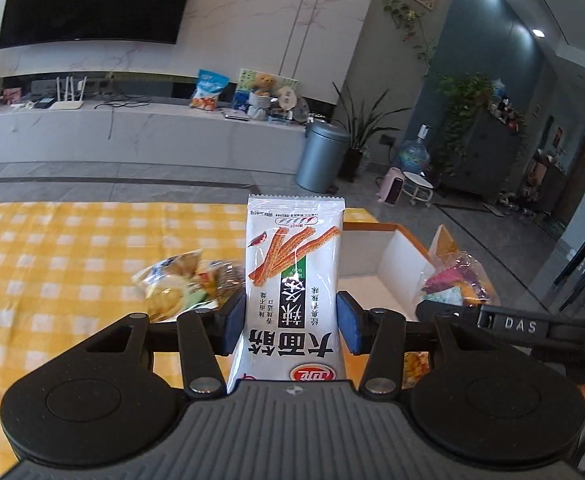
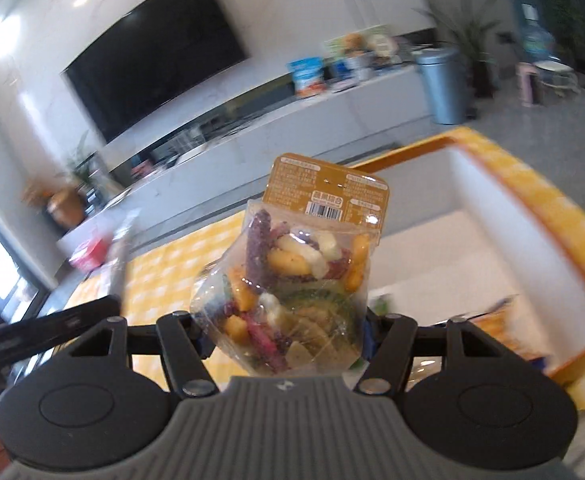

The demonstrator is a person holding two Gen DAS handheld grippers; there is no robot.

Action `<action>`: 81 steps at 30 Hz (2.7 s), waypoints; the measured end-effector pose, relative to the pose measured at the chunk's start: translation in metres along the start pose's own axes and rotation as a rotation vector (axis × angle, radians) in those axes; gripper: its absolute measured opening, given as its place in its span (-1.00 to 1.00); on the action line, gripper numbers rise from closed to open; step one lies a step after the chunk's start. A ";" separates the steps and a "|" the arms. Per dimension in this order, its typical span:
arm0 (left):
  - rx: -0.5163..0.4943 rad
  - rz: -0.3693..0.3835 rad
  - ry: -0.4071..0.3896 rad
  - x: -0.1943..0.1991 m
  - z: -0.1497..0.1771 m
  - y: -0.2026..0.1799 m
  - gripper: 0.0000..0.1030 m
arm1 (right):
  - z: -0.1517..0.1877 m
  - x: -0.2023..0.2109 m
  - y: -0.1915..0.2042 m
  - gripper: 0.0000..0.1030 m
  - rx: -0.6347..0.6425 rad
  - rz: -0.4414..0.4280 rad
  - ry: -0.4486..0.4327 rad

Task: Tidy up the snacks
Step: 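Carry the fruit pack and strip packet over the box and release both inside, then withdraw both grippers from the box toward the remaining snacks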

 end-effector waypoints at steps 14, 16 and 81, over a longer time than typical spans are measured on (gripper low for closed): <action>-0.028 0.080 0.030 -0.044 0.016 -0.043 0.07 | -0.008 -0.062 -0.093 0.21 -0.143 0.171 0.111; -0.030 0.070 0.033 -0.047 0.019 -0.044 0.07 | -0.006 -0.072 -0.090 0.21 -0.127 0.199 0.127; -0.152 -0.263 0.095 -0.079 -0.031 -0.044 0.71 | -0.009 -0.006 -0.060 0.74 -0.076 0.106 -0.164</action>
Point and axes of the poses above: each gripper's, at about its wrist camera, not at the fingertips, and x roughly against the way its jaws point, y to its left, z to its underside, the point moved 9 cm from there along -x, roughly the way its jaws point, and after that the axes turned 6 degrees about -z, right-handed, at the moved point
